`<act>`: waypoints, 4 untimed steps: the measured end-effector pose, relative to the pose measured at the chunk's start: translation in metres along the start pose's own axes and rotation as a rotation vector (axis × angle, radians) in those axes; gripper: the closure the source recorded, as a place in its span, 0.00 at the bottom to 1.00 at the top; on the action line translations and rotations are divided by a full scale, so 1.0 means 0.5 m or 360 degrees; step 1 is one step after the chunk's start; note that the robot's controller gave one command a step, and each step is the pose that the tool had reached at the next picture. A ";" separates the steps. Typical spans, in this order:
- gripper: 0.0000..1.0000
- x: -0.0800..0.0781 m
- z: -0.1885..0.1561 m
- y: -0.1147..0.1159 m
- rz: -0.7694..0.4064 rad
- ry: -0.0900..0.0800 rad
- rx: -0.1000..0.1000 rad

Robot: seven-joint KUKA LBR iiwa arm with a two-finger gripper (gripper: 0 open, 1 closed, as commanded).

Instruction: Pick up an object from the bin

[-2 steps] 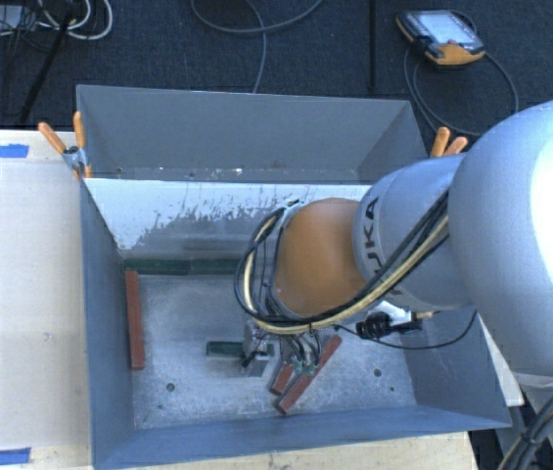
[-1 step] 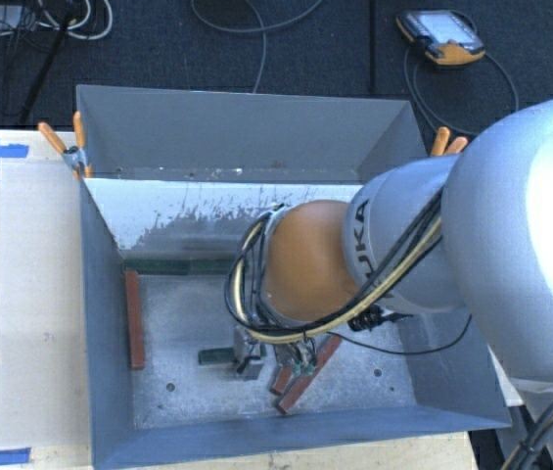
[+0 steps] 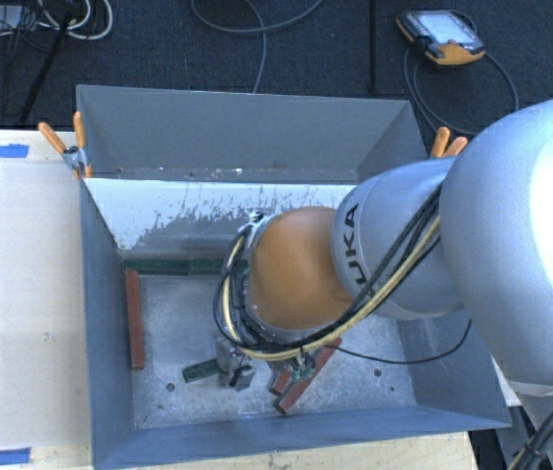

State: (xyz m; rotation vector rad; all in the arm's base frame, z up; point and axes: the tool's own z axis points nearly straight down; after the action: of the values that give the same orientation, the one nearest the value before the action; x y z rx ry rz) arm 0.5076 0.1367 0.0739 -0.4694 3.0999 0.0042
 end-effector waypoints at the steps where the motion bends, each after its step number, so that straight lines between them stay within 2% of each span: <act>1: 0.00 0.018 0.006 0.112 0.0117 -0.0004 0.0001; 2: 0.00 0.018 0.006 0.111 0.0119 -0.0003 0.0001; 3: 0.00 -0.028 0.001 0.040 0.0129 0.0011 0.0002; 4: 1.00 0.007 0.009 -0.022 0.0262 0.0015 0.0003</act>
Offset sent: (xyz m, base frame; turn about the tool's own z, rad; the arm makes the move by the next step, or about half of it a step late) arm 0.0000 0.0000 0.0000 0.0000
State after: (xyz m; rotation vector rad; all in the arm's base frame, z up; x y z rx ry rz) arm 0.5075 0.1249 0.0692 -0.2134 3.1371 0.0001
